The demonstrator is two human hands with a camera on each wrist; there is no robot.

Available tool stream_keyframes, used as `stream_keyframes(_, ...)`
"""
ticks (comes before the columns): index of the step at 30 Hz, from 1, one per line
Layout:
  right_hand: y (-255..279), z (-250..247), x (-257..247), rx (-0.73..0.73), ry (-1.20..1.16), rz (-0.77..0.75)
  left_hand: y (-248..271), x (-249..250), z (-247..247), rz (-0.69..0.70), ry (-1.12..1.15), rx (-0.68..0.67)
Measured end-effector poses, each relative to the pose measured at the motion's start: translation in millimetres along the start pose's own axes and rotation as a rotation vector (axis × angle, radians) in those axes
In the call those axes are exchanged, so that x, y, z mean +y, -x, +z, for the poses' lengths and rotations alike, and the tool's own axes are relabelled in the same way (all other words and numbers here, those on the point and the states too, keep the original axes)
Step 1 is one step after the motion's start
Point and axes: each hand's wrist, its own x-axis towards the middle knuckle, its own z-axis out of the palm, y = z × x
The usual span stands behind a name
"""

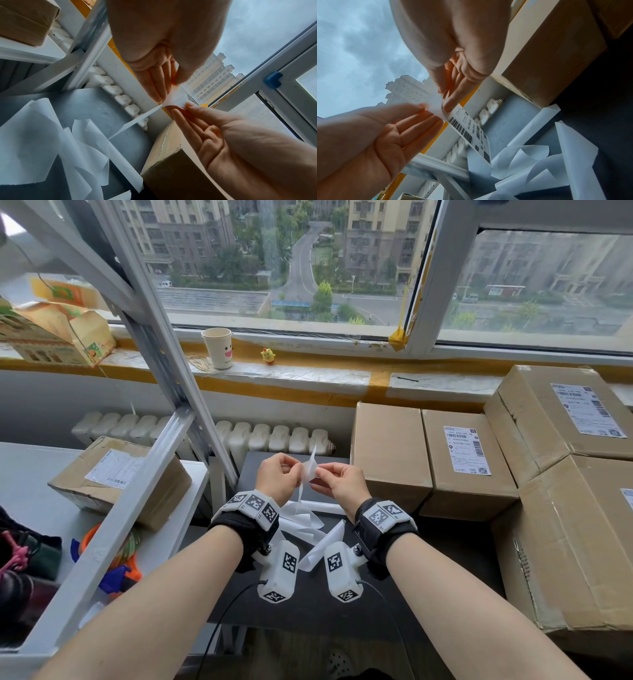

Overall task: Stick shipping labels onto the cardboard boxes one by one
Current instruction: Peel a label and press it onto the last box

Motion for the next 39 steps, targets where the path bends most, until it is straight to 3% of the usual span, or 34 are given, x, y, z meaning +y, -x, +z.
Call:
stream_keyframes(10,-4,0,6,-0.02,0.033,-0.001,3,-3,-2,0.046,-0.14,0.04)
stream_keyframes(23,-9,-24,32,0.218,0.066,0.075,-2,-30,-42,-0.106,-0.16,0.136)
stream_keyframes(39,7,-69,56,0.627,0.336,0.05,7,-75,-56,-0.257,-0.198,0.224)
